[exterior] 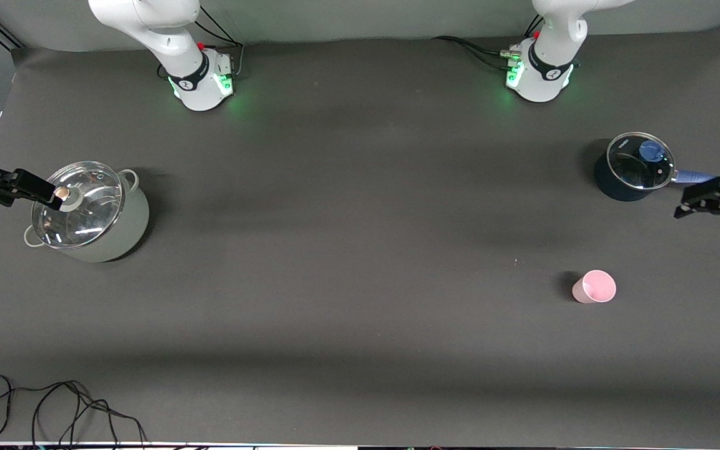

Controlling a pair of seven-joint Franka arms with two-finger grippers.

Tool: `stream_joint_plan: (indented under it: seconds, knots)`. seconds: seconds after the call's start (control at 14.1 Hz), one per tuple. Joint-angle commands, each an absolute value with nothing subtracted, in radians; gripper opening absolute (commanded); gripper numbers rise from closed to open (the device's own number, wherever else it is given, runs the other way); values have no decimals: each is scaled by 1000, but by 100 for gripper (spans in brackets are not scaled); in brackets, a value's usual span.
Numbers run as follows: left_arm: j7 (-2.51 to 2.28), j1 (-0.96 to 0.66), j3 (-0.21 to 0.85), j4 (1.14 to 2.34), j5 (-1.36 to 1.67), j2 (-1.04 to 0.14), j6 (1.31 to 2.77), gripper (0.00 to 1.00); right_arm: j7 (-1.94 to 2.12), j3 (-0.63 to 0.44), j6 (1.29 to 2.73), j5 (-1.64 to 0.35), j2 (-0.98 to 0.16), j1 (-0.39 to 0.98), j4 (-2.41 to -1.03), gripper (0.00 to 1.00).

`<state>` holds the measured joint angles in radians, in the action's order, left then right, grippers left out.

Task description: Transfer pink cup from left to right arm

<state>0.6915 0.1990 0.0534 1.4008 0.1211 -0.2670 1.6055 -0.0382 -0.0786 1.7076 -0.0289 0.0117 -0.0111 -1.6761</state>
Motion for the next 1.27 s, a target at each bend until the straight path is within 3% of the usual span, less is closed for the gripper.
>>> stream_joint_plan:
  seconds: [0.0, 0.57, 0.99, 1.2]
  knots:
    - [939, 309, 60, 1318, 263, -373, 1592, 100, -20, -81, 1698, -48, 8, -12, -1667, 100]
    - [1598, 590, 64, 1342, 635, -575, 1563, 100, -18, -83, 1692, -48, 9, -14, -1667, 100]
    - [1992, 637, 64, 1419, 817, -718, 1577, 100, -20, -83, 1692, -49, 9, -14, -1667, 100]
    - [2147, 614, 66, 1492, 909, -761, 1691, 100, -20, -83, 1692, -49, 8, -15, -1667, 100]
